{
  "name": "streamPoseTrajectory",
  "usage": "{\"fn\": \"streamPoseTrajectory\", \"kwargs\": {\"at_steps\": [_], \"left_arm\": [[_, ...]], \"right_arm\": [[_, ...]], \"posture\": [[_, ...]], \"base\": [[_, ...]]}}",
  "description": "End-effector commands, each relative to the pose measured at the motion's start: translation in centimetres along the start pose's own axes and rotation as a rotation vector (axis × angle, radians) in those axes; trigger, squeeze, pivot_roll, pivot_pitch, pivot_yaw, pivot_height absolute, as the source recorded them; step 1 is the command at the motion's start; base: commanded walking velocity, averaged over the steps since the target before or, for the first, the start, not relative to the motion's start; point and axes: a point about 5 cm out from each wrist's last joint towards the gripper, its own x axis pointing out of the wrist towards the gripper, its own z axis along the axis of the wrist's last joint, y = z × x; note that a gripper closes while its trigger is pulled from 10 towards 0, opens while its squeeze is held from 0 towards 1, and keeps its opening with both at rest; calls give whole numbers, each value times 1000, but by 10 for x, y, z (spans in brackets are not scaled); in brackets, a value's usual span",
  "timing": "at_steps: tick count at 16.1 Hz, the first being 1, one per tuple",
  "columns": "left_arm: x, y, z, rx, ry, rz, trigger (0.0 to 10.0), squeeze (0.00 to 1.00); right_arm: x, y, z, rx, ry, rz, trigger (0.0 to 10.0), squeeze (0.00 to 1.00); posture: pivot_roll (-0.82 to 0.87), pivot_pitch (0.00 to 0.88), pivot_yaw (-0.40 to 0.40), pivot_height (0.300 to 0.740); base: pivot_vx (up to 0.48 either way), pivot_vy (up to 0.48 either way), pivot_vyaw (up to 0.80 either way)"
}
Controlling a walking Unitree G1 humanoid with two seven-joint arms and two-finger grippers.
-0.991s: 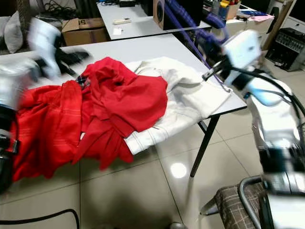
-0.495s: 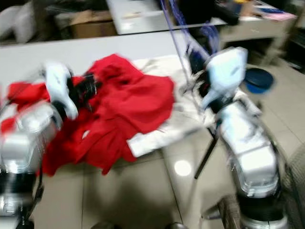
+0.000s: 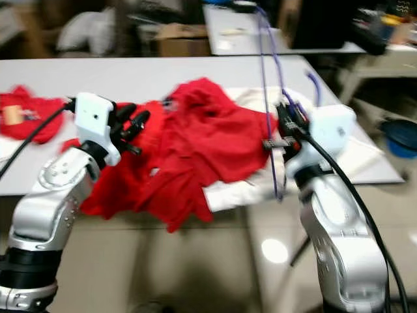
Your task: Hang hanger
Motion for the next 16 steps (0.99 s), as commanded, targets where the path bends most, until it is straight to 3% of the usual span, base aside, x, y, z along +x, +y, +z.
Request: {"fn": "streamPoseTrajectory", "kwargs": {"at_steps": [1,3,7,10,16], "left_arm": [[0,-2,-12,-30,43,6,10000,0],[-2,-6,-22,-46,61,-8,10000,0],[-1,-10,-22,-52,60,-20,10000,0],[-1,-11,-23,-34,71,-19,10000,0],[-2,-11,-26,-34,89,-22,10000,0]], "right_arm": [[-6,-5,-2,14,21,-35,10000,0],[-12,-11,-7,20,49,-74,10000,0],[-18,-17,-8,-53,63,-109,10000,0],[-13,-10,-9,51,57,-88,10000,0],[-16,-5,-19,79,123,-74,10000,0]], "posture": [[-135,0,99,740],[-143,0,103,740],[-148,0,95,740],[-139,0,77,740],[-135,0,80,740]], "base": [[0,0,800],[0,0,800],[0,474,500],[0,459,0],[0,444,0]]}}
